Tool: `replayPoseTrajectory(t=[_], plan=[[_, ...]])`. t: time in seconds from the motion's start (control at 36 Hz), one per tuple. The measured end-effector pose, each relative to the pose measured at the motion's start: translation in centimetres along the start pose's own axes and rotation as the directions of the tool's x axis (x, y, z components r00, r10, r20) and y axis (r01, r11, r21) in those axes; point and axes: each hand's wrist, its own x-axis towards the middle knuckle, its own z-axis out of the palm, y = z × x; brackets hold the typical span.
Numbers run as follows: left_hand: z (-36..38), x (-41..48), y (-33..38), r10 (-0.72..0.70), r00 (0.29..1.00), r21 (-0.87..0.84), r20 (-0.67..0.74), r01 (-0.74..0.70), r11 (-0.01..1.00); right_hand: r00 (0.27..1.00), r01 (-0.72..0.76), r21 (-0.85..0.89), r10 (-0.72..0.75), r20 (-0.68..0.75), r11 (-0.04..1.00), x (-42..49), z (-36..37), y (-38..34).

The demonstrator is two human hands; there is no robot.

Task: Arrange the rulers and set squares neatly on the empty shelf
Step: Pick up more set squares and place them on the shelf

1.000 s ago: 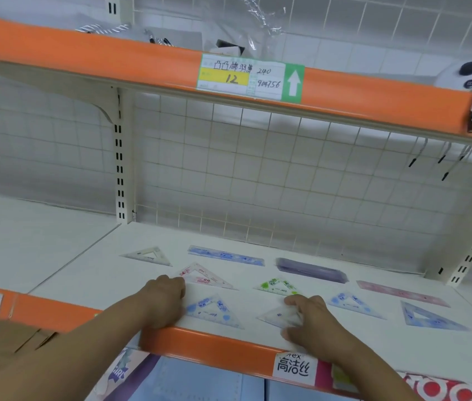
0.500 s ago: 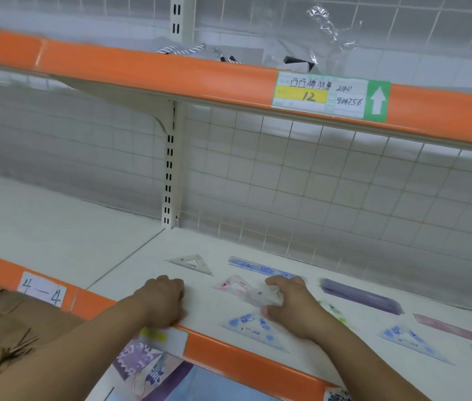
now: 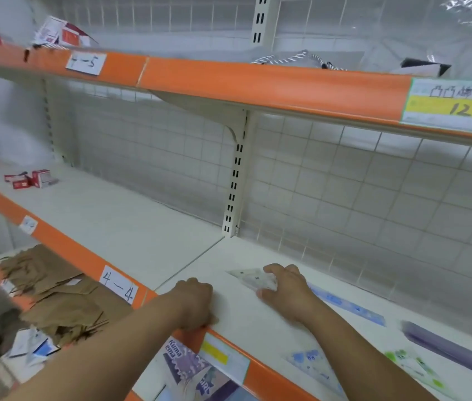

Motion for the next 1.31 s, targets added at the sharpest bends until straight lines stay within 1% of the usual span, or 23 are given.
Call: replayPoseTrajectory(t=[0.19, 0.42, 0.78, 1.08, 1.17, 1.31], plan=[[0.4, 0.0, 0.0, 0.006, 1.000, 0.013, 0.002, -0.006, 1.000, 0.999, 0.023, -0.059, -0.024, -0.025, 0.998, 2.8, 1.0, -0.8], [0.2, 0.4, 0.0, -0.019, 0.999, -0.001, 0.031, 0.019, 1.000, 0.997, -0.004, -0.131, -0.006, -0.077, 0.991, 5.3, 2.8, -0.9], [0.0, 0.2, 0.2, -0.025, 0.999, -0.004, 0.032, 0.025, 1.000, 0.999, -0.015, -0.187, 0.005, -0.053, 0.982, 6.3, 3.3, -0.9], [-0.2, 0.2, 0.2, -0.011, 0.999, -0.002, 0.040, 0.011, 1.000, 0.998, -0.011, -0.182, 0.000, -0.058, 0.983, 5.8, 3.2, -1.5], [-0.3, 0.3, 0.2, -0.013, 0.999, 0.005, 0.048, 0.012, 1.000, 0.996, -0.015, -0.181, 0.000, -0.085, 0.983, 5.3, 2.6, -1.4], [-0.1, 0.6, 0.7, -0.033, 0.999, 0.062, 0.040, 0.031, 0.998, 0.992, -0.014, -0.141, -0.003, -0.123, 0.990, 3.5, 1.1, -0.7]])
